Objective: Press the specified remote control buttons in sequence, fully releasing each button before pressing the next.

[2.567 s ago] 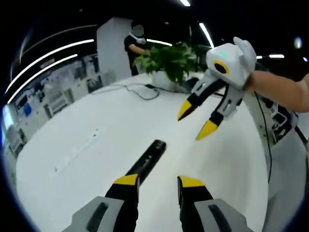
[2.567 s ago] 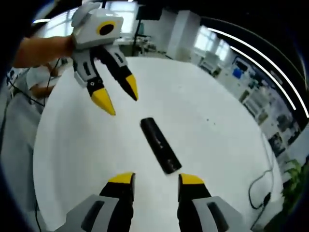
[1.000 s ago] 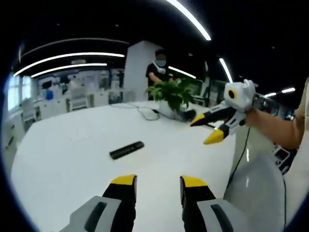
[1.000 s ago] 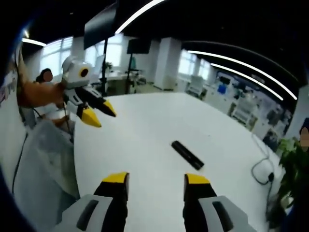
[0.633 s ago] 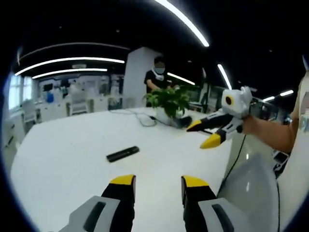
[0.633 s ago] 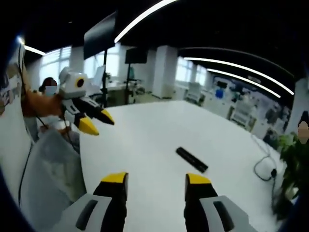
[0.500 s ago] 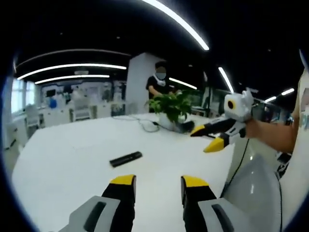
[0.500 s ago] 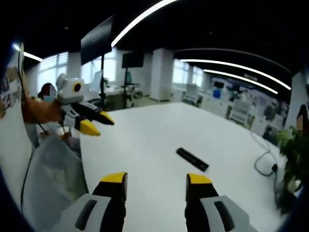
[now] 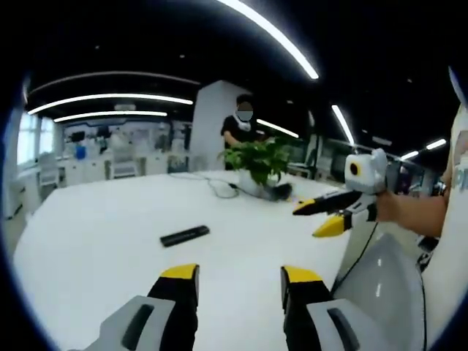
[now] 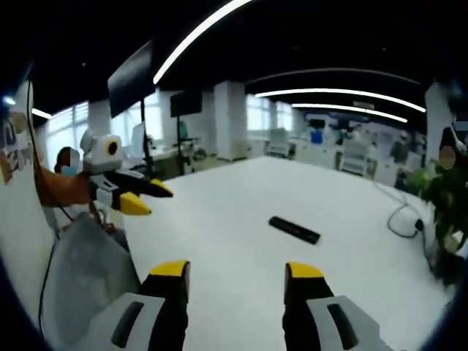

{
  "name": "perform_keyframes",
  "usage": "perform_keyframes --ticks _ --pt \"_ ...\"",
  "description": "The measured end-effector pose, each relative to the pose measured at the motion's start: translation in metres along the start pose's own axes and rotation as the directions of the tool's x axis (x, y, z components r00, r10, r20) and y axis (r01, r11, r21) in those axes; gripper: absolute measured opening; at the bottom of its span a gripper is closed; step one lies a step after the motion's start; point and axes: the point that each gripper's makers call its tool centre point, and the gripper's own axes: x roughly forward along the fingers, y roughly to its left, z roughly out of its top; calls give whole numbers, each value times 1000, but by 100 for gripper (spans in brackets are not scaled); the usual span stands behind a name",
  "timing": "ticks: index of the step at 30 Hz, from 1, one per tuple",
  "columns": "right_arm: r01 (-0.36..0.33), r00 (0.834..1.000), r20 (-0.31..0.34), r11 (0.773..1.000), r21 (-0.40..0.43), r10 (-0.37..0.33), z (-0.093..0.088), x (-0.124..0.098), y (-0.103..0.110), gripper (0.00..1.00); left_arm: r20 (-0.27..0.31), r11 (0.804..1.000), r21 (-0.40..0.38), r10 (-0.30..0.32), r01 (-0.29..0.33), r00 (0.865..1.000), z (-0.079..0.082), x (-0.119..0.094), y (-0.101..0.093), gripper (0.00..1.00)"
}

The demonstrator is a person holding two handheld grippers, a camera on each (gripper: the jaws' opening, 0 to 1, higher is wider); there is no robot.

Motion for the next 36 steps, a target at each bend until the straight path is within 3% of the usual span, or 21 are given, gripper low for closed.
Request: perform_keyframes --ticks 8,20,25,30,36 --pt "15 1000 8 999 28 -15 -12 -2 1 57 -9 1000 -23 -5 5 1000 -10 0 -4 55" --pt "3 998 56 996 87 -8 -16 -9 9 69 26 999 -47 -11 13 1000 -16 -1 -14 71" --pt "-3 998 56 997 77 -2 -13 -10 14 70 48 999 -51 -4 6 999 -10 -4 -12 73" --pt "-11 997 79 996 90 4 -7 -12 18 71 82 997 -74 33 -27 996 -3 -6 -6 81" --pt "-20 996 88 994 110 10 -11 -11 21 72 89 996 -85 41 -33 995 -7 -6 -5 83"
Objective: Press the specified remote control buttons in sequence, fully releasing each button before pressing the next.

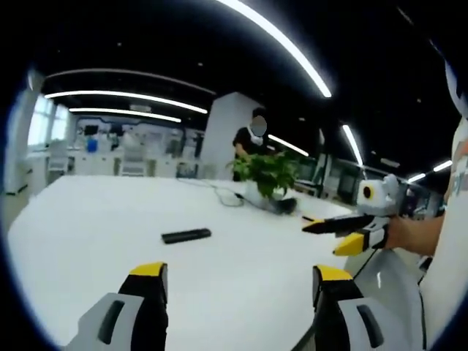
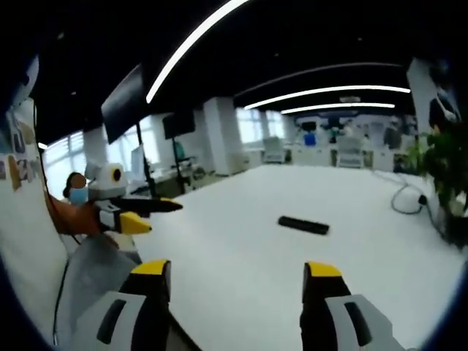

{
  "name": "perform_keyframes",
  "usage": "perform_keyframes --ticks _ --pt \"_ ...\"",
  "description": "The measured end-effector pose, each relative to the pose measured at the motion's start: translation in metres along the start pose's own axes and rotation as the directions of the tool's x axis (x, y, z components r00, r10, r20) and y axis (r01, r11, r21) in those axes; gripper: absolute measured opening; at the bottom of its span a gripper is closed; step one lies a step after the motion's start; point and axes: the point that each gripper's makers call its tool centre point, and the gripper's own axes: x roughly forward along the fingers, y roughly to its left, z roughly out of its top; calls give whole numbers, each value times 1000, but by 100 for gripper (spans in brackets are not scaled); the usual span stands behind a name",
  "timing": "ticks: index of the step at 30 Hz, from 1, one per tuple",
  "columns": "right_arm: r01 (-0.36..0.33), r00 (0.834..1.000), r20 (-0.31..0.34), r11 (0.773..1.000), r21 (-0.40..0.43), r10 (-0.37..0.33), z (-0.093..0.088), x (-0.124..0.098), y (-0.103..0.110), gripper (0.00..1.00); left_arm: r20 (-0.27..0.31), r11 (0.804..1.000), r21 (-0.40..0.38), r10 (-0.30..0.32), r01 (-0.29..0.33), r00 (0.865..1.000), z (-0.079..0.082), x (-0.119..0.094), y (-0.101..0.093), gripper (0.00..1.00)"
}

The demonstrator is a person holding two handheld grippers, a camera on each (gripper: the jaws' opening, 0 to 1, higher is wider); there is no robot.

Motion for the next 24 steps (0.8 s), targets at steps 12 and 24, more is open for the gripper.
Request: perform_keyframes --ticks 12,24 --pt "21 1000 -7 1000 9 -21 -6 -2 -6 73 -2 1000 18 4 -4 1000 -2 0 2 83" --pt "28 999 -23 1000 -5 -28 -8 -2 -8 73 0 1000 24 4 -4 1000 -1 1 1 83"
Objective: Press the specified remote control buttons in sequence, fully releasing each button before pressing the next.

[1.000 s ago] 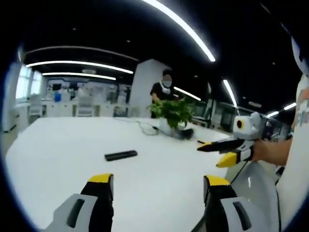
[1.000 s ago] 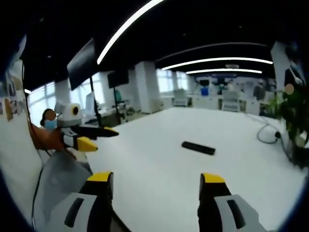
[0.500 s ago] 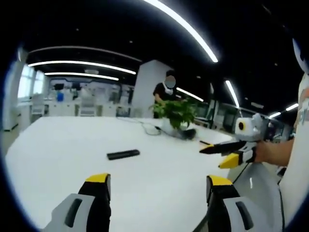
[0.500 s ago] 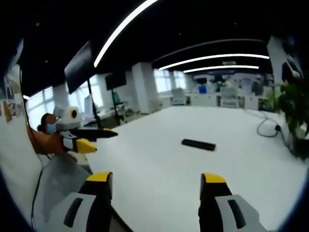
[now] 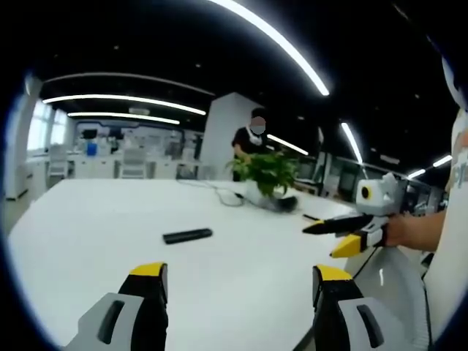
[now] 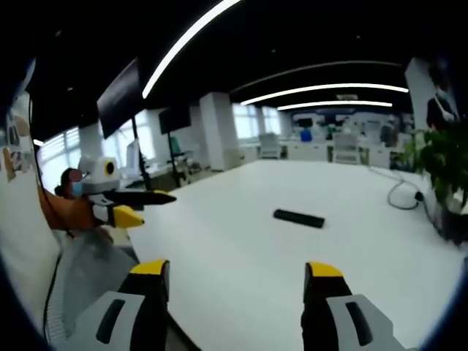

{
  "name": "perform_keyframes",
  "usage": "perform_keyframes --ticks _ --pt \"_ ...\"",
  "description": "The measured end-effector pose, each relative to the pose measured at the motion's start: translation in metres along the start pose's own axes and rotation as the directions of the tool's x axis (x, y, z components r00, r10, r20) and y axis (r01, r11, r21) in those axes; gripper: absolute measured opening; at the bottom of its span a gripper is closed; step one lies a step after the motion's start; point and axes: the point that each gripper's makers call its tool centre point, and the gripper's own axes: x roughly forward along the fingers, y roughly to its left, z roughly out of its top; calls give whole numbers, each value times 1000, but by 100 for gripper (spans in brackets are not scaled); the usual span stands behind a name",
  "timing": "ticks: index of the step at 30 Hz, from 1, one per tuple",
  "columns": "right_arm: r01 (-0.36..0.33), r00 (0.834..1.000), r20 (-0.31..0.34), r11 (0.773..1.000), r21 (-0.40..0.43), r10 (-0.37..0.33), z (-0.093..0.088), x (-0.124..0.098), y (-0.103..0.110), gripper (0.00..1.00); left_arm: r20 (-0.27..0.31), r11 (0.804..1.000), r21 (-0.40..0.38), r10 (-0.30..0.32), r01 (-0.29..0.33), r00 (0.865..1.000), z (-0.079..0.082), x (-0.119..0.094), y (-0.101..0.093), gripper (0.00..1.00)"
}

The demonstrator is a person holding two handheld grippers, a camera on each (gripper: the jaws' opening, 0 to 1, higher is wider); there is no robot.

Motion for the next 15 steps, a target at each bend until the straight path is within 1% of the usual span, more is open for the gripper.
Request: perform_keyframes --ticks 2,15 --pt "-8 1000 -8 1000 4 8 -1 1 1 73 -3 1000 -1 0 0 1000 0 0 -1 83" --pt "-1 1000 -22 1000 -15 1 -4 1 1 73 -2 1000 11 4 -4 1000 0 1 -2 83"
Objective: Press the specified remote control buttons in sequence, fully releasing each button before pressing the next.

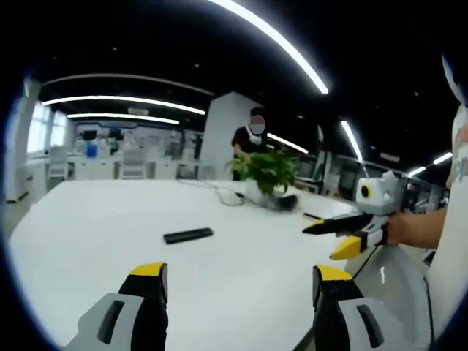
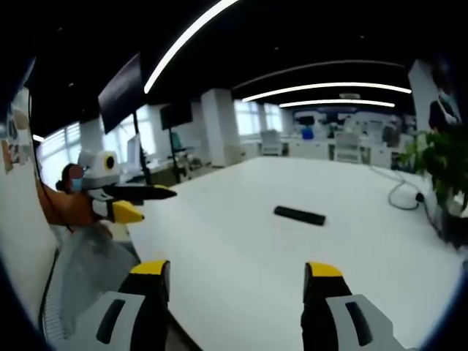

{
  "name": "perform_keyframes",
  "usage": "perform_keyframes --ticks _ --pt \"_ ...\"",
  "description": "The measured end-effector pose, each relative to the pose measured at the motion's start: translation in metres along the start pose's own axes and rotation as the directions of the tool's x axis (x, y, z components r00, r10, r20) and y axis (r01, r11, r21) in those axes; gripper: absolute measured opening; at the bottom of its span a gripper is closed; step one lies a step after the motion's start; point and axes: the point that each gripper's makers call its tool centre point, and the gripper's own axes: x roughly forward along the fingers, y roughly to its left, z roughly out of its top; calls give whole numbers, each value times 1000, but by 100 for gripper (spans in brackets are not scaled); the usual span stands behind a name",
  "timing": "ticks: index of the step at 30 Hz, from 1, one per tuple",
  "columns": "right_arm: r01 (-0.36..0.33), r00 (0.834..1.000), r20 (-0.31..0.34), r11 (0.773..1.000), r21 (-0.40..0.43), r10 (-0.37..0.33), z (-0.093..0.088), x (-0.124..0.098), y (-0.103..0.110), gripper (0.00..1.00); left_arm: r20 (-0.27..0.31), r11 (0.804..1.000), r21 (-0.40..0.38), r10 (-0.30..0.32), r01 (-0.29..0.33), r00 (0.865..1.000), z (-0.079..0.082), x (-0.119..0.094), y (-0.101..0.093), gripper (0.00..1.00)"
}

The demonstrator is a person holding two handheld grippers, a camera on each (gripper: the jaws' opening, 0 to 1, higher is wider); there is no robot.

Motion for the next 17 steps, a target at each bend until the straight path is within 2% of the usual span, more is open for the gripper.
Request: perform_keyframes --ticks 17 --pt "10 1000 5 1000 -8 -10 2 0 -1 72 4 1000 8 15 -15 1000 2 -1 2 83"
